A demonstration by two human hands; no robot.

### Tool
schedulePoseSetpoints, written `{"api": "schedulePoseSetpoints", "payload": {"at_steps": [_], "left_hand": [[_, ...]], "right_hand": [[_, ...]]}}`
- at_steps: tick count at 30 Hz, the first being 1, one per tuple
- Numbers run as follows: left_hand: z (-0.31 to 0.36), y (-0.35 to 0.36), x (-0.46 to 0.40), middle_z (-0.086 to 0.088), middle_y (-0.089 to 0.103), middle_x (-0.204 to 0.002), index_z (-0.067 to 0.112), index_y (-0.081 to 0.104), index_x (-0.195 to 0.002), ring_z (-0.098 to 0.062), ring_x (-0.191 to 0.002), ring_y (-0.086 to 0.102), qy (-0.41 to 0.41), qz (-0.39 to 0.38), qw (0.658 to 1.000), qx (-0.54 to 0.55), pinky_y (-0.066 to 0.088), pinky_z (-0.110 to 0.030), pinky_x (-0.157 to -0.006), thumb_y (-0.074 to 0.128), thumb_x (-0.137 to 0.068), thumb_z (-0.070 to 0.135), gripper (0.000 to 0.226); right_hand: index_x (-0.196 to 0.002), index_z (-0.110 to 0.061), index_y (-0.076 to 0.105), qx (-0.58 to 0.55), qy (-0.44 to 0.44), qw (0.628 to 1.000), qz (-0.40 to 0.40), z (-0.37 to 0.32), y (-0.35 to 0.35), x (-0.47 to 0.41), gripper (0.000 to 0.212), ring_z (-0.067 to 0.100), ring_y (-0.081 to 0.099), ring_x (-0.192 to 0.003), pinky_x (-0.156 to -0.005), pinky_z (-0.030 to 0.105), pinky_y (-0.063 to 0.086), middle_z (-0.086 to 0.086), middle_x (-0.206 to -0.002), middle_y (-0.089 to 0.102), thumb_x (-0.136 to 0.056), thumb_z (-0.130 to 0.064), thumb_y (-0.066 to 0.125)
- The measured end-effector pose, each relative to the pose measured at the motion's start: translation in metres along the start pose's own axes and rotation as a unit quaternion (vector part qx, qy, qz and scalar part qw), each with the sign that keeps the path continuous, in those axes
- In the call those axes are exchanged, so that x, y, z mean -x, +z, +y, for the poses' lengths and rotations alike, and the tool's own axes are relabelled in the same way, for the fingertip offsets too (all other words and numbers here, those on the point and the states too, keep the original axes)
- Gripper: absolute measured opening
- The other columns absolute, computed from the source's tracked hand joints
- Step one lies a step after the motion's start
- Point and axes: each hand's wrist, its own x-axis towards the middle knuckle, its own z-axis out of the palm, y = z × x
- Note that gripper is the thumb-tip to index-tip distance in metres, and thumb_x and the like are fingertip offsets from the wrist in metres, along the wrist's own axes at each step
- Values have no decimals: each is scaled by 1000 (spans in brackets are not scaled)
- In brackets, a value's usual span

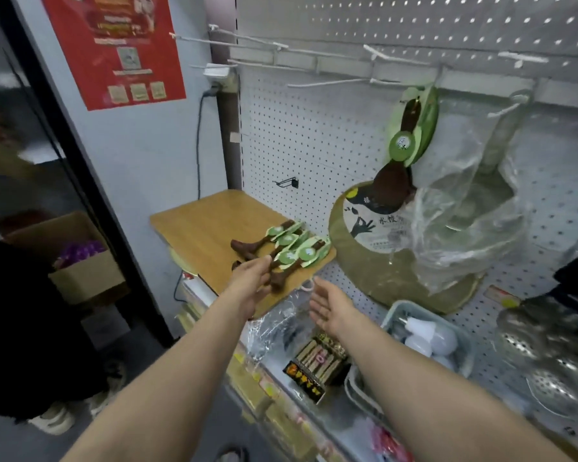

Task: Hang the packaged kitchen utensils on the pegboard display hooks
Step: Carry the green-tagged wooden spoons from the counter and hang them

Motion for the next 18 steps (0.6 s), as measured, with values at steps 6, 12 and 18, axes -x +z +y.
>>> {"api": "schedulePoseSetpoints", "payload": {"at_steps": [6, 12, 18], "left_hand": [[38, 14, -105, 1, 66, -106, 11, 58, -125, -11, -93, 61, -32, -56, 995, -81, 54, -27, -76, 67, -97, 27, 34], [51, 29, -184, 3, 64, -102, 15, 65, -115, -11, -88, 61, -79, -125, 975, -167, 58, -38, -87, 69, -96, 29, 24], [40, 52, -243, -4, 69, -106, 17, 69, -109, -22, -98, 64, -71, -159, 951, -257, 54, -42, -96, 73, -90, 40, 30]], "right_hand": [[-122, -12, 68, -60, 4, 994, 86, -23, 38, -68, 37, 18, 62, -92, -86, 36, 47, 6, -125, 67, -93, -35, 70], [-120, -13, 67, -115, 16, 978, 173, -44, 65, -101, 30, 28, 60, -120, -87, 35, 46, 6, -130, 65, -97, -33, 67], [-121, -10, 65, -148, 9, 970, 194, -46, 74, -132, 35, 25, 61, -114, -91, 38, 52, 10, -128, 65, -98, -36, 65]]}}
